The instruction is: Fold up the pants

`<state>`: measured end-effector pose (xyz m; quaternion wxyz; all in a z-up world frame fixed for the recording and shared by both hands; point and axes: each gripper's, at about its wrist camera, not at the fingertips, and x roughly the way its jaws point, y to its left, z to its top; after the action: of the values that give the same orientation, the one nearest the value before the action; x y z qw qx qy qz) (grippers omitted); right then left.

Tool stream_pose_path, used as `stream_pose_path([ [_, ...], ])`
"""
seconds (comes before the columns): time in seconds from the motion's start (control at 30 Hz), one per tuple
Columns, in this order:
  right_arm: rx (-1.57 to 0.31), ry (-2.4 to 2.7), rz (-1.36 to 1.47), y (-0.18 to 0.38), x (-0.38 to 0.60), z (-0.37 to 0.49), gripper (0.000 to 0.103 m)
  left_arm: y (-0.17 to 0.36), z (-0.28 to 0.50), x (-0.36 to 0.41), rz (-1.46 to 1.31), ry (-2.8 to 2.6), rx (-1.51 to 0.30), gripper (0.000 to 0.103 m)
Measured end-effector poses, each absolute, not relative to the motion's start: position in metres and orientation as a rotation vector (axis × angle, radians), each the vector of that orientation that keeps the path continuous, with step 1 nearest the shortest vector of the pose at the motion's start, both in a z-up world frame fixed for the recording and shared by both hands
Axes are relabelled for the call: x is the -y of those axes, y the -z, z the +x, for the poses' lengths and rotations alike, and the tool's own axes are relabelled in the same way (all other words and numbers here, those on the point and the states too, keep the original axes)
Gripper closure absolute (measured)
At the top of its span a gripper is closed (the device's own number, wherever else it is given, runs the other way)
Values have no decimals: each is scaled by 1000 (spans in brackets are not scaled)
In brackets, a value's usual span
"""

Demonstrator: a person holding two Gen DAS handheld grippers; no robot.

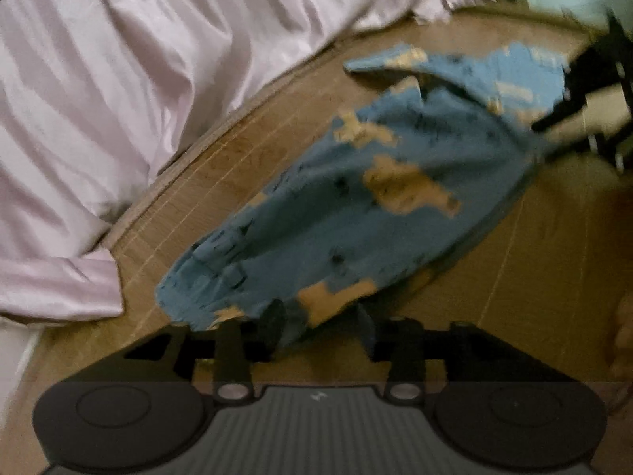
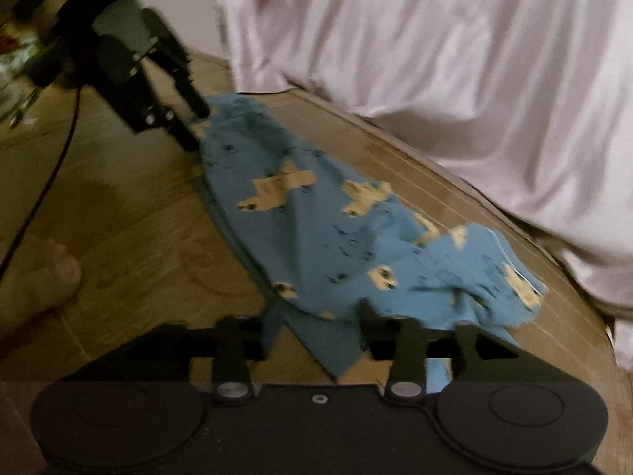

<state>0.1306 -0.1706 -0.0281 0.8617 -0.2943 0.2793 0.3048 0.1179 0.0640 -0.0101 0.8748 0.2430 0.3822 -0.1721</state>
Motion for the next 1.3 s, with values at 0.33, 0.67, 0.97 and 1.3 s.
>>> stream_pose_path([
  [0.33,-635,-221,-596,20,229,135,1,-2,128,15,195,479,-698,12],
  [0.67,-699,-11,-377,33,288,153,1,29,154,71,-49,567,-756,16],
  [0.97,-656,-131,-304,29,282,171,1,42,184,65,-275,566,-829,49],
  [1.3,-774,-394,-580,8,250,266,1,44,208,60,-375,573,-853,60],
])
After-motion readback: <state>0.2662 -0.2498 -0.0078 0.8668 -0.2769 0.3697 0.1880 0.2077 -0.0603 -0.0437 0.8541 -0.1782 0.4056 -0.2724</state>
